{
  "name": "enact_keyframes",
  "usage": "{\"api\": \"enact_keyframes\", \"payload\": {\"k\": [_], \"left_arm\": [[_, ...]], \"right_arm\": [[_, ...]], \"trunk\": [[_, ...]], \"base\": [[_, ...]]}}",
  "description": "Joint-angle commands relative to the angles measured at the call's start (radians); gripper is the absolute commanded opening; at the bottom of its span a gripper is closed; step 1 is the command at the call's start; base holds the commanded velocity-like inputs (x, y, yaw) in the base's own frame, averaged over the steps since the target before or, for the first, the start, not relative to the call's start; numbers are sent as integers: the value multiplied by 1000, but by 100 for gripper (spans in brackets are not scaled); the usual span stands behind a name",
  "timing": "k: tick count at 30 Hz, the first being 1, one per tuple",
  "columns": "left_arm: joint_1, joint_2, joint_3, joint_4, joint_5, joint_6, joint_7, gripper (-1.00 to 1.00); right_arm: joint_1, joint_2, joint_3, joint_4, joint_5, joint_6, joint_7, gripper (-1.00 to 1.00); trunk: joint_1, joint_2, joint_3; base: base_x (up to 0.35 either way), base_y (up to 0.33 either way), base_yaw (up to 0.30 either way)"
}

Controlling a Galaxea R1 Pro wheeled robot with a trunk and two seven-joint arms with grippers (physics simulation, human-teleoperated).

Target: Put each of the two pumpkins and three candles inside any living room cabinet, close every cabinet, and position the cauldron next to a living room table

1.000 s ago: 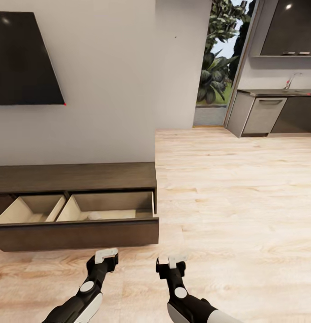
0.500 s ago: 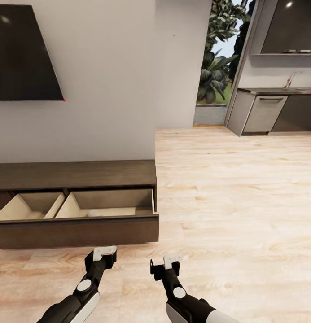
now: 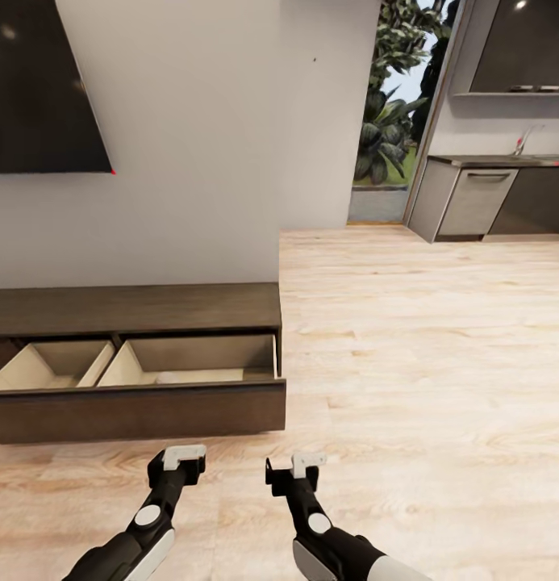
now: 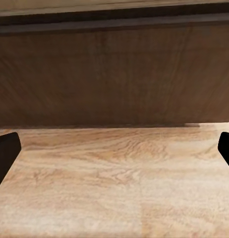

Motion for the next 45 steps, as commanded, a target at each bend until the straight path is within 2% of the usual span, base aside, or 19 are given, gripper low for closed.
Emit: {"api": "enact_keyframes", "payload": {"k": [1, 7, 29, 45], "left_arm": [[-2, 3, -5, -2, 11, -7, 7, 100], [-1, 1, -5, -1, 10, -7, 6, 100], [-3, 1, -1, -24, 12, -5, 9, 100], [-2, -1, 7, -44, 23, -5, 20, 100]], "right_arm": [[-1, 0, 8, -4, -15, -6, -6, 100], [-7, 0, 0, -22, -42, -6, -6, 100], [-17, -1, -1, -83, -45, 13, -7, 100], [-17, -4, -3, -85, -43, 13, 0, 100]], "trunk": [[4, -8, -4], [27, -50, -23], [111, -204, -92], [111, -204, -92]], "base": [[0, 0, 0], [0, 0, 0], [0, 0, 0], [79, 0, 0]]}}
